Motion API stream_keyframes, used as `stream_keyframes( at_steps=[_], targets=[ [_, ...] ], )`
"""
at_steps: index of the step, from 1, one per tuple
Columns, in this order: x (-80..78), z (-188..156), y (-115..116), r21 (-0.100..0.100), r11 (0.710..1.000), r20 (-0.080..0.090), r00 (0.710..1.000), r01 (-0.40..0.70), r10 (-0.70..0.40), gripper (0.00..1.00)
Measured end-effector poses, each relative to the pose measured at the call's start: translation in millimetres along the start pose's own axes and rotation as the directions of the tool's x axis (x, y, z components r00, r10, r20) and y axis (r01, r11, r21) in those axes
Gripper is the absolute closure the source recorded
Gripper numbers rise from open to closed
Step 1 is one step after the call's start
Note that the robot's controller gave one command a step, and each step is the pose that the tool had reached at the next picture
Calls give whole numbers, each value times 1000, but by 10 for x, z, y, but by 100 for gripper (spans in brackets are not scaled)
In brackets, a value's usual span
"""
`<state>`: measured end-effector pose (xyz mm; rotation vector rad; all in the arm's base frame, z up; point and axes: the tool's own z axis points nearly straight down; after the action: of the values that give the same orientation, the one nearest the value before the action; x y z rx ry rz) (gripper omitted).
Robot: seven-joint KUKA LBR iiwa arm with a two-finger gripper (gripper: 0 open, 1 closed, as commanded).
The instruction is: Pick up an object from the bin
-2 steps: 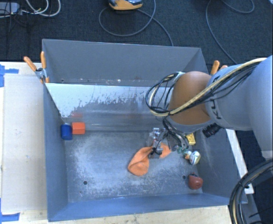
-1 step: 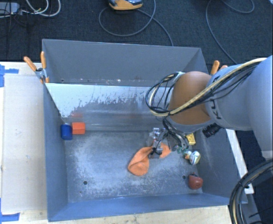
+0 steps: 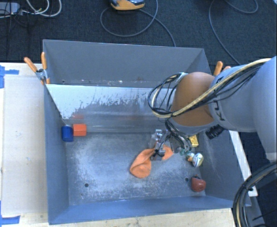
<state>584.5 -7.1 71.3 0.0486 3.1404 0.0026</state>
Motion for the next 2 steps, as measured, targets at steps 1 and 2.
stream_keyframes(
  at_steps=[1, 2],
  targets=[
    [15, -59, 2, 0, 1000, -6, 1000, 1, -1, 100],
    [30, -253, 3, -1, 1000, -10, 1000, 1, -1, 100]
  ],
)
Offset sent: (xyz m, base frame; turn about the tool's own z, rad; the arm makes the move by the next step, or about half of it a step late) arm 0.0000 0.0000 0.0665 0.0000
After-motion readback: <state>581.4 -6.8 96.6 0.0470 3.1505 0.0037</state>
